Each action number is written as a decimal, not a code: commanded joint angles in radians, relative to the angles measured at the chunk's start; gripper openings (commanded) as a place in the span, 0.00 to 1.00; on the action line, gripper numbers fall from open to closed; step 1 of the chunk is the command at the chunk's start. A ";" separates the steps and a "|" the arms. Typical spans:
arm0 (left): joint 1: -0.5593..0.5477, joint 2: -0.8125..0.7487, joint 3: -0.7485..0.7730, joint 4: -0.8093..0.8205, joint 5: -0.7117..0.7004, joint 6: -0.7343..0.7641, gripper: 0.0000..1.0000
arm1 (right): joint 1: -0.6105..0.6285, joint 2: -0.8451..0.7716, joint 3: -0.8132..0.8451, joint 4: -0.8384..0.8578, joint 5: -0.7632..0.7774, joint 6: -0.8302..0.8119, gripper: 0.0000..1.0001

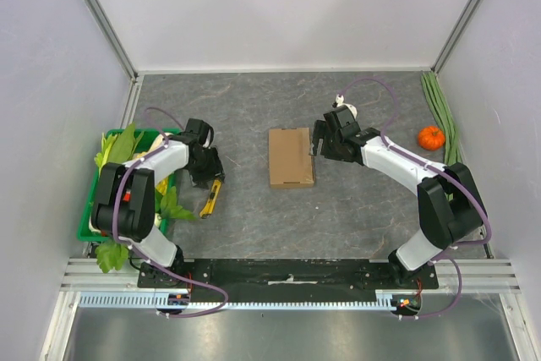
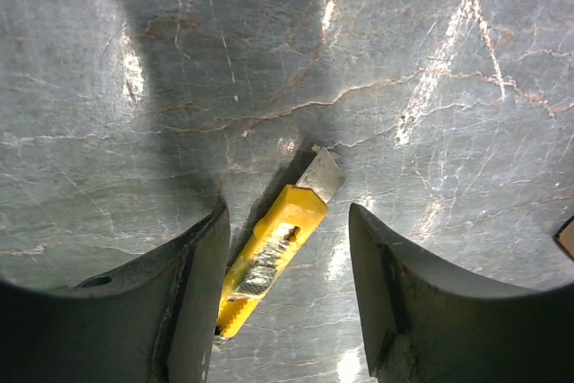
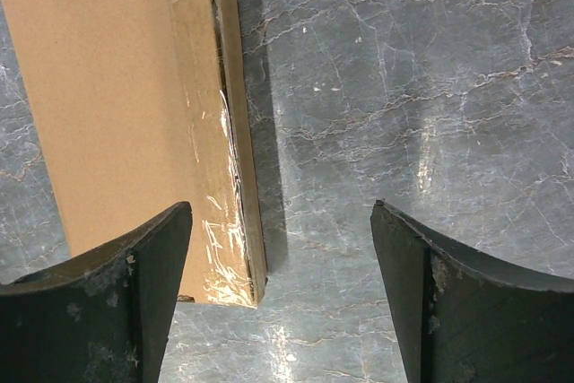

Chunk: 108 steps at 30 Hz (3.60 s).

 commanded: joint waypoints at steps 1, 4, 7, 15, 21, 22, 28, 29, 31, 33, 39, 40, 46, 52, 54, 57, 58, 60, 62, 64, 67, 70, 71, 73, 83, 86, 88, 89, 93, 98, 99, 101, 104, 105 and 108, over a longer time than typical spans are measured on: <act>-0.005 0.031 0.025 -0.043 -0.010 0.140 0.63 | -0.003 -0.025 0.005 0.022 -0.005 0.005 0.88; -0.014 0.028 0.022 -0.051 0.028 0.174 0.63 | -0.001 -0.028 -0.004 0.024 -0.008 0.016 0.88; -0.041 0.029 0.009 -0.059 0.014 0.193 0.62 | -0.001 -0.028 -0.004 0.027 -0.011 0.021 0.87; -0.137 0.114 0.028 -0.095 -0.119 0.151 0.49 | 0.000 -0.012 0.002 0.037 -0.022 0.027 0.87; -0.137 0.120 0.043 -0.095 -0.110 0.124 0.23 | 0.002 -0.012 0.002 0.042 -0.031 0.024 0.87; -0.137 0.120 0.048 -0.094 -0.108 0.119 0.13 | 0.005 -0.012 0.002 0.043 -0.033 0.022 0.87; -0.137 0.109 0.091 -0.085 -0.059 0.073 0.05 | 0.038 -0.032 0.020 0.056 -0.046 -0.045 0.86; -0.137 0.097 0.101 -0.083 -0.059 0.059 0.04 | 0.048 -0.040 0.025 0.060 -0.046 -0.059 0.86; -0.137 0.080 0.120 -0.085 -0.029 0.045 0.04 | 0.078 -0.072 0.025 0.091 -0.051 -0.100 0.86; -0.137 0.050 0.130 -0.086 -0.012 0.024 0.04 | 0.115 -0.094 0.022 0.128 -0.059 -0.126 0.87; -0.135 -0.030 0.164 -0.091 0.023 -0.028 0.02 | 0.218 -0.150 -0.007 0.261 -0.144 -0.221 0.87; -0.132 -0.043 0.176 -0.091 0.028 -0.046 0.02 | 0.232 -0.157 -0.015 0.283 -0.155 -0.228 0.87; -0.126 -0.110 0.270 -0.085 0.105 -0.131 0.02 | 0.305 -0.146 -0.046 0.412 -0.287 -0.248 0.89; -0.126 -0.165 0.318 -0.007 0.214 -0.247 0.02 | 0.387 -0.083 0.033 0.418 -0.275 -0.269 0.90; -0.127 -0.173 0.330 0.003 0.223 -0.269 0.02 | 0.403 -0.054 0.071 0.419 -0.266 -0.265 0.90; -0.127 -0.187 0.333 0.024 0.223 -0.303 0.02 | 0.422 -0.017 0.118 0.415 -0.249 -0.251 0.89; -0.126 -0.191 0.331 0.029 0.226 -0.317 0.02 | 0.425 -0.008 0.128 0.413 -0.243 -0.242 0.88; -0.126 -0.201 0.333 0.038 0.243 -0.326 0.02 | 0.427 0.020 0.152 0.398 -0.215 -0.231 0.87; -0.126 -0.210 0.333 0.040 0.260 -0.330 0.02 | 0.428 0.037 0.172 0.389 -0.203 -0.220 0.83; -0.126 -0.216 0.333 0.037 0.266 -0.332 0.02 | 0.427 0.057 0.188 0.386 -0.194 -0.217 0.77; -0.126 -0.230 0.336 0.029 0.269 -0.329 0.02 | 0.427 0.078 0.206 0.387 -0.200 -0.205 0.59; -0.123 -0.240 0.342 0.020 0.263 -0.317 0.03 | 0.427 0.098 0.221 0.382 -0.211 -0.180 0.42; -0.120 -0.242 0.341 0.018 0.261 -0.312 0.04 | 0.427 0.101 0.230 0.379 -0.215 -0.173 0.33; -0.114 -0.251 0.342 0.017 0.260 -0.295 0.07 | 0.427 0.098 0.229 0.379 -0.214 -0.157 0.15; -0.108 -0.340 0.347 0.073 0.375 -0.102 0.63 | 0.396 -0.009 0.192 0.384 -0.267 -0.114 0.00; -0.108 -0.368 0.338 0.081 0.395 -0.071 0.67 | 0.382 -0.052 0.174 0.392 -0.281 -0.094 0.00; -0.108 -0.391 0.344 0.080 0.407 -0.045 0.68 | 0.371 -0.084 0.160 0.393 -0.286 -0.082 0.00; -0.108 -0.398 0.350 0.073 0.428 -0.036 0.68 | 0.361 -0.095 0.157 0.396 -0.289 -0.065 0.00; -0.106 -0.438 0.376 0.076 0.511 0.002 0.69 | 0.327 -0.163 0.142 0.398 -0.326 -0.057 0.00; -0.106 -0.455 0.381 0.203 0.696 0.006 0.69 | 0.229 -0.221 0.145 0.416 -0.543 -0.038 0.00; -0.107 -0.454 0.384 0.240 0.747 -0.005 0.69 | 0.213 -0.224 0.149 0.419 -0.597 -0.030 0.00; -0.107 -0.446 0.402 0.328 0.842 -0.033 0.69 | 0.171 -0.235 0.172 0.424 -0.703 0.001 0.00; -0.100 -0.423 0.431 0.402 0.947 -0.082 0.69 | 0.143 -0.246 0.209 0.428 -0.805 0.019 0.00; -0.097 -0.417 0.437 0.406 0.958 -0.097 0.69 | 0.137 -0.249 0.226 0.428 -0.821 0.024 0.00; -0.080 -0.386 0.450 0.452 1.000 -0.146 0.69 | 0.115 -0.253 0.253 0.428 -0.904 0.058 0.00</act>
